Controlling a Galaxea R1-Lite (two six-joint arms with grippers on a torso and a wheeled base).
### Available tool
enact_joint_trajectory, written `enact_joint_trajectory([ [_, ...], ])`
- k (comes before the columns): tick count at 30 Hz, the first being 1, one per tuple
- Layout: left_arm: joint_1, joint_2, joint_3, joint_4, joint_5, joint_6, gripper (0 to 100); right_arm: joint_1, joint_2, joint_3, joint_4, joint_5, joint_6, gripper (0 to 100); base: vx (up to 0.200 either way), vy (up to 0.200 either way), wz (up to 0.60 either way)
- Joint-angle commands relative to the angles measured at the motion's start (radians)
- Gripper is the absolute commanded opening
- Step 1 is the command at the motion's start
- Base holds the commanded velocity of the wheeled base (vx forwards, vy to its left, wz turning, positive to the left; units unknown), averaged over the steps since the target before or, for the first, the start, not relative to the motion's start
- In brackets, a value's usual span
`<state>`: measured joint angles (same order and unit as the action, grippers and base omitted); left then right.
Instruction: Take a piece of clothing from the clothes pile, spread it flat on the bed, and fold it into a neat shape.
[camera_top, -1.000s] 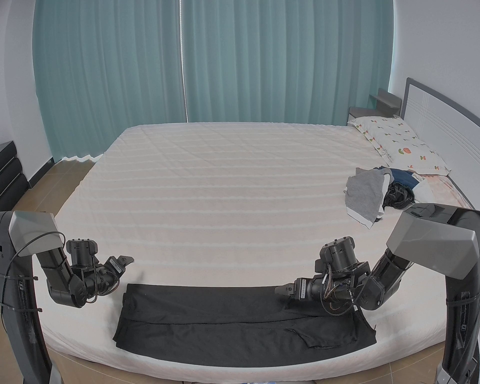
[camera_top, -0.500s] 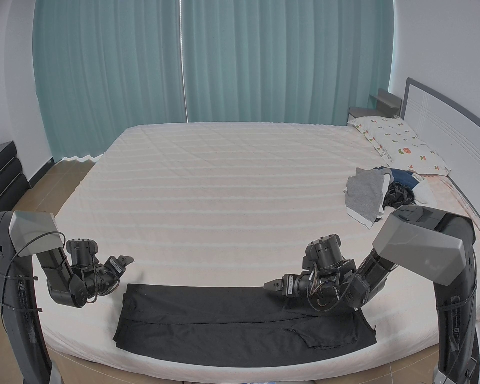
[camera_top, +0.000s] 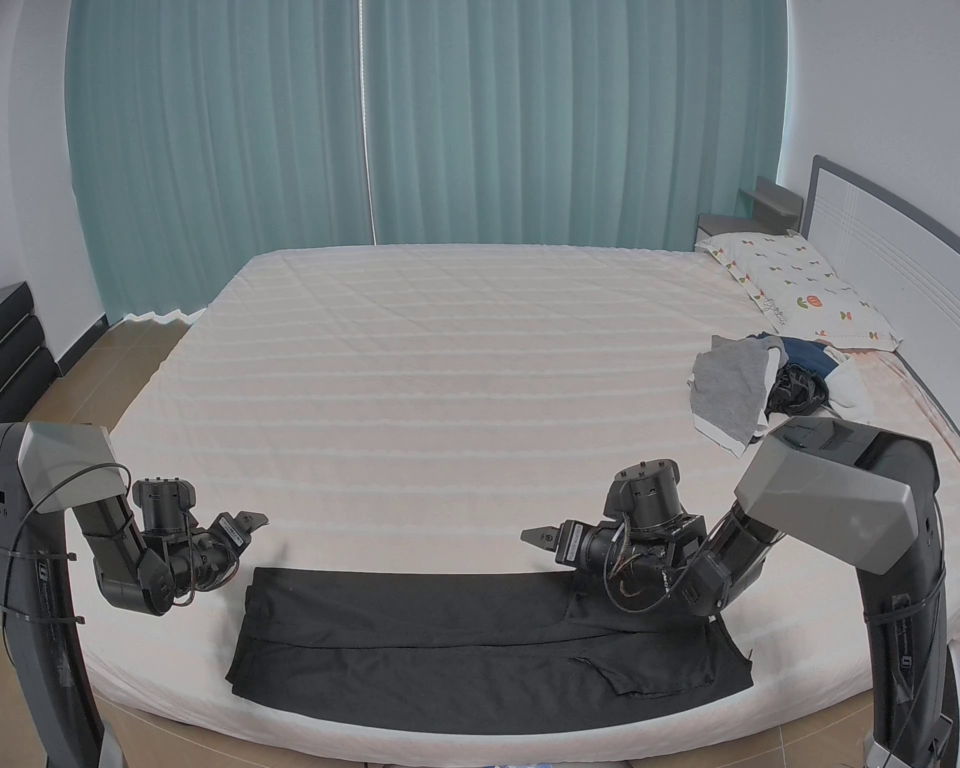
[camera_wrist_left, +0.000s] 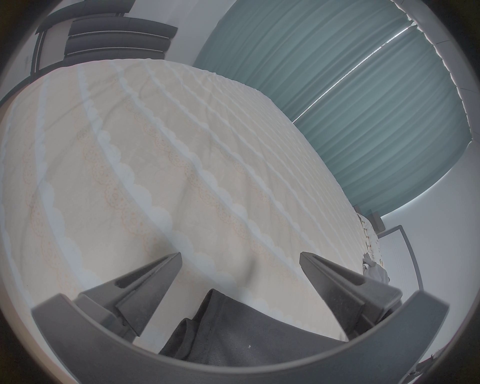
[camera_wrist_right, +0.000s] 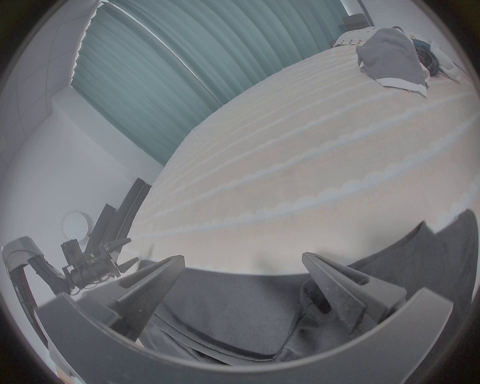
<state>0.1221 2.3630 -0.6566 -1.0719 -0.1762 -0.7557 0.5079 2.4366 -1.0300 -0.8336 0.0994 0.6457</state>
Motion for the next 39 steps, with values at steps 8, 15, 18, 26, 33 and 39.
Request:
enact_joint_trajectory([
  [8, 0.001, -0.001, 0.0, 0.0, 0.0, -0.001, 100, -0.042, -0.091, 0.153, 0.018, 0.008, -0.098, 100, 0.0, 0.0, 0.0],
  [15, 0.001, -0.001, 0.0, 0.0, 0.0, -0.001, 100, -0.023, -0.083, 0.157, 0.062, 0.02, -0.167, 100, 0.0, 0.0, 0.0],
  [18, 0.001, -0.001, 0.0, 0.0, 0.0, -0.001, 100, -0.008, -0.087, 0.136, 0.12, 0.039, -0.169, 100, 0.0, 0.0, 0.0],
  [26, 0.001, -0.001, 0.0, 0.0, 0.0, -0.001, 100, 0.041, 0.002, 0.053, 0.131, 0.034, -0.172, 100, 0.0, 0.0, 0.0],
  [33, 0.001, 0.001, -0.001, 0.0, 0.0, -0.001, 100, 0.032, 0.012, 0.019, 0.117, 0.014, -0.126, 100, 0.0, 0.0, 0.0],
  [39, 0.001, -0.001, -0.001, 0.0, 0.0, -0.001, 100, 0.0, -0.062, 0.053, 0.039, 0.005, -0.04, 100, 0.0, 0.0, 0.0],
])
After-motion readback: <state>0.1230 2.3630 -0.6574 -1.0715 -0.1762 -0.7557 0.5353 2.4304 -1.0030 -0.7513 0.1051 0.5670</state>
